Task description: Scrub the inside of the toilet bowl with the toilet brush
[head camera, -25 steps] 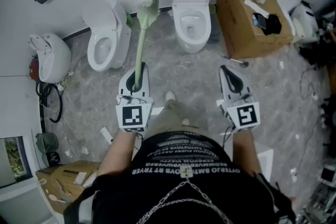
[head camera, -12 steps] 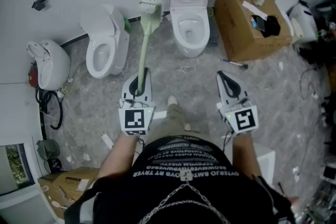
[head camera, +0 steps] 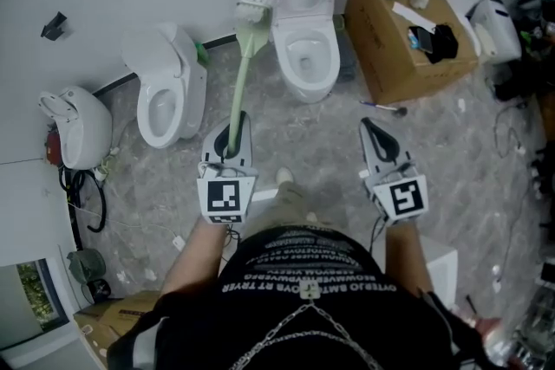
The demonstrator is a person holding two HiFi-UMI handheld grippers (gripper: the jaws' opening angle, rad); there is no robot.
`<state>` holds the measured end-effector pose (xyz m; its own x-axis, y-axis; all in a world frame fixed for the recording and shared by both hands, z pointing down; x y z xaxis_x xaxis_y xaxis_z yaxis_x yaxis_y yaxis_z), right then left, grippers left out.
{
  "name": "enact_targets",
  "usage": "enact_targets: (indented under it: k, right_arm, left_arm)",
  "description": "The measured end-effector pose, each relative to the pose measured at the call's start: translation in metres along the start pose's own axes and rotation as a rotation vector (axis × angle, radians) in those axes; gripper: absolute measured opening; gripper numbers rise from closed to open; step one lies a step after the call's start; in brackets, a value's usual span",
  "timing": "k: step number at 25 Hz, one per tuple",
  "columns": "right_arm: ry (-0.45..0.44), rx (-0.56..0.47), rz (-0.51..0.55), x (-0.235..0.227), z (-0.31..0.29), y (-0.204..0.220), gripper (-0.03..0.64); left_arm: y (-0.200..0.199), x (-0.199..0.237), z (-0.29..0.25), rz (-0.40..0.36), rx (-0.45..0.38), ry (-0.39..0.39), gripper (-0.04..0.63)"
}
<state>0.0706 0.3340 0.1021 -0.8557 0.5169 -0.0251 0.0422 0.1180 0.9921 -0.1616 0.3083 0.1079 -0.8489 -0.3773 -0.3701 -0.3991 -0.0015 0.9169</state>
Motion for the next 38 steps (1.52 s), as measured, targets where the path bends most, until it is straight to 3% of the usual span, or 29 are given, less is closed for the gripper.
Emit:
enact_targets:
  k: [8, 18, 27, 38]
  right_arm:
    - [0.009, 0.031, -0.003, -0.029, -0.038, -0.001, 0.003]
    - [0.009, 0.046, 0.001, -0.046, -0.100, -0.019, 0.003]
    - [0.006, 0.030, 0.017, -0.042, -0.154, -0.035, 0.003]
    - [0.041, 0.015, 0.014, -0.054, -0.180, -0.043, 0.003]
  left_arm:
    - [0.005, -0.001, -0.059, 0.009, -0.001, 0.060, 0.002]
    - [0.012, 0.040, -0.118, 0.026, -0.001, 0.077, 0.003]
    - [0.022, 0.075, -0.159, 0.046, -0.022, 0.108, 0.003]
    - [0.025, 0.090, -0.187, 0.045, -0.037, 0.139, 0.002]
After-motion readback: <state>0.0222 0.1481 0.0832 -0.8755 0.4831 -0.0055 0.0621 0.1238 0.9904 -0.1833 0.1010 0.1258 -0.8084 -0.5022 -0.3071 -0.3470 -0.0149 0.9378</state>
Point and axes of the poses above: the fingertips, and each gripper's own axes: z backward along the fingers, x to its left, y out of its underside, the point moved 1 cm from there along z, backward along the fingers, and after that the axes turned 9 degrees about -z, right-handed, at the moved point
